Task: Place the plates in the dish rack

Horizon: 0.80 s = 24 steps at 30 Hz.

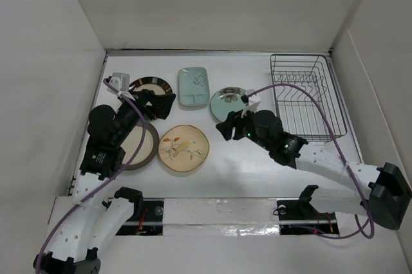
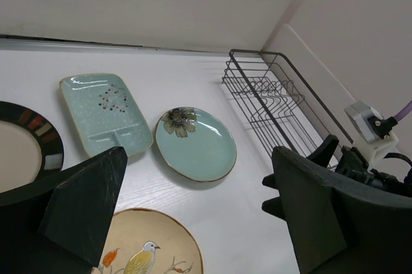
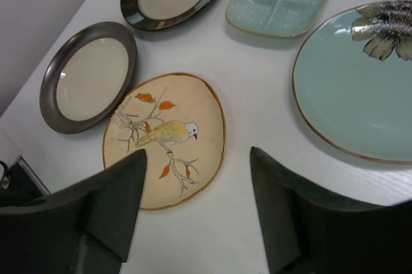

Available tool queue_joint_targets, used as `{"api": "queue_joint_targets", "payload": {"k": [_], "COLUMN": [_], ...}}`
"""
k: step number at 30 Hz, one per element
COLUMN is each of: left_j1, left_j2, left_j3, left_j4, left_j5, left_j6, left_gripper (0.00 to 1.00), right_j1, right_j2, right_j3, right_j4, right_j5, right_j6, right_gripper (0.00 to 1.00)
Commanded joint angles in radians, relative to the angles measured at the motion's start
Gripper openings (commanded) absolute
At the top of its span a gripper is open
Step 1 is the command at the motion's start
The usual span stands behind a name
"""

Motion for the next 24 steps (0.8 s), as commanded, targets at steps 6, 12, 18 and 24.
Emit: {"api": "queue_joint_targets", "payload": {"k": [6, 12, 18, 24], "left_j1": [0.004, -0.016, -0.030, -0.030], "left_j2": [-0.056, -0.050, -0.040, -0.001], "left_j3": [-0.037, -0.046, -0.060, -0.053], "left_j4": [0.064, 0.026, 0.011, 0.000], "left_j5": [-0.027, -0.073, -0.137, -0.159], "left_j6": [0.006, 0.038, 0.058, 0.061], "left_gripper": [0.83, 0.00, 0.00, 0.24], "right_j1": [-0.033, -0.055, -0.114, -0.113], "right_j2": [0.015, 0.087, 0.161, 0.297], "right_j3": [-0.016, -0.005, -0.042, -0.050], "right_j4": [0.120, 0.112, 0.133, 0.201], "right_j5": [-0.103, -0.164, -0.189, -0.333], "right_j6": [0.069, 0.069, 0.147, 0.205], "right_gripper": [0.00, 0.01, 0.81, 0.82]}}
